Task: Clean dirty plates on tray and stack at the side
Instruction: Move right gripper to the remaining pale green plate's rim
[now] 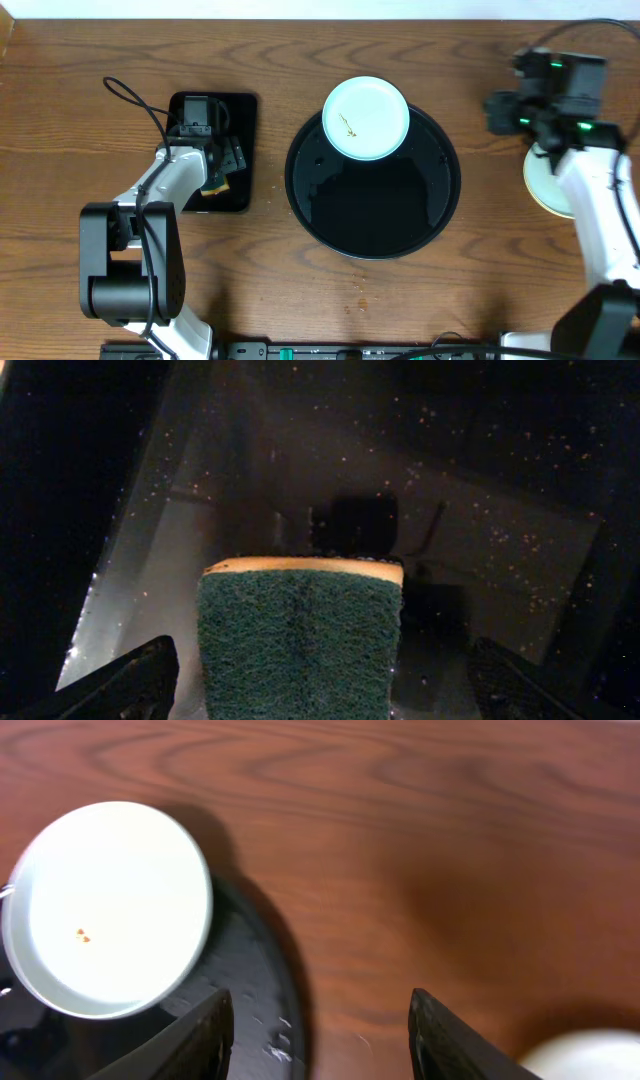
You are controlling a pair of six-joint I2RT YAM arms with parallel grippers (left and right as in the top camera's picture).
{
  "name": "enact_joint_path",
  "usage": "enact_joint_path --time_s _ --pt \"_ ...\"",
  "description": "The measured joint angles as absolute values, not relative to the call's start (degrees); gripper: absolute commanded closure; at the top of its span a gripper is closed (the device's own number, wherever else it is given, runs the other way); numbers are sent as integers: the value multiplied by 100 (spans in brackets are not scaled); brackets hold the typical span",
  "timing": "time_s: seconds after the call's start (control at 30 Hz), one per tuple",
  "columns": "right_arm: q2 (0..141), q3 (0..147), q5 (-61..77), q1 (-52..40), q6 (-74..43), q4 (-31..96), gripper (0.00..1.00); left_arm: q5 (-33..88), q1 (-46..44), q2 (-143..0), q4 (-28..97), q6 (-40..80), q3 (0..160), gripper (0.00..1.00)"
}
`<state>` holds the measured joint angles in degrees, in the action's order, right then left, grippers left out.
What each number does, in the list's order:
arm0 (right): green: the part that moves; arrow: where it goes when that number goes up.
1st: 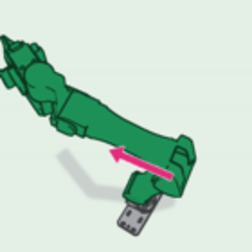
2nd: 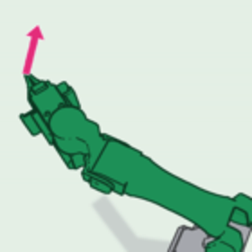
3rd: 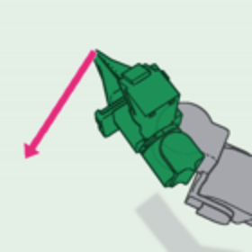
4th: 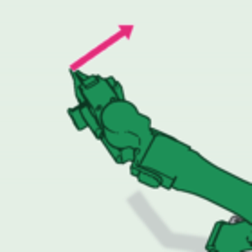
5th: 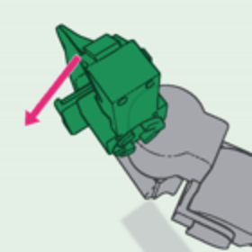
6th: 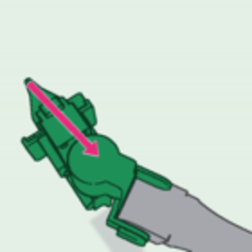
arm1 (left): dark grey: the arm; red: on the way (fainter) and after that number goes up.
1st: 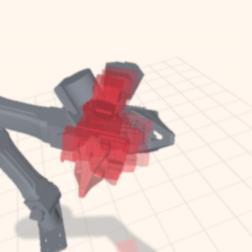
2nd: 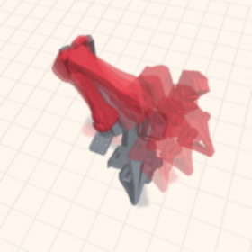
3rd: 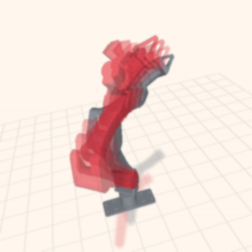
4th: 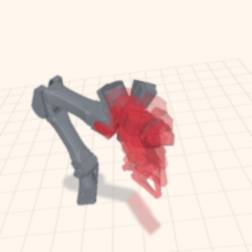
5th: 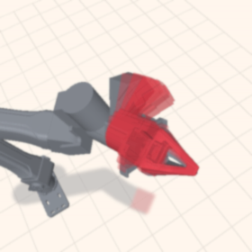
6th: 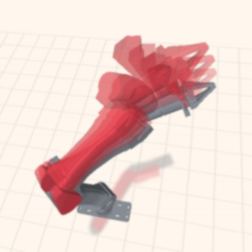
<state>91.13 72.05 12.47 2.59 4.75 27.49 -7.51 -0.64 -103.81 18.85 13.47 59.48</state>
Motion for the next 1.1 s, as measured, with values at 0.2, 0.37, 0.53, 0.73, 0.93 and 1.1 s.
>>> enact_joint_path --time_s 0.2,0.37,0.53,0.73,0.93,1.1 --pt "10103 7212 1247 -454 556 1704 46 -751 -64 -10381 1890 1347 5948 8" --pt "11017 7212 1199 -746 589 888 48 -751 -64 -10383 1883 1347 5948 8" --pt "11594 7205 1138 -884 611 281 49 -751 -64 -10383 1883 1347 5948 8" --pt "11773 7205 1111 -1050 657 56 68 -751 -64 -10381 1883 1347 5948 8" --pt "11775 7205 1066 -1173 644 248 83 -751 -64 -10383 1883 1347 5948 8" --pt "11775 7205 1037 -1216 635 303 99 -751 -64 -10381 1883 1347 5948 8"
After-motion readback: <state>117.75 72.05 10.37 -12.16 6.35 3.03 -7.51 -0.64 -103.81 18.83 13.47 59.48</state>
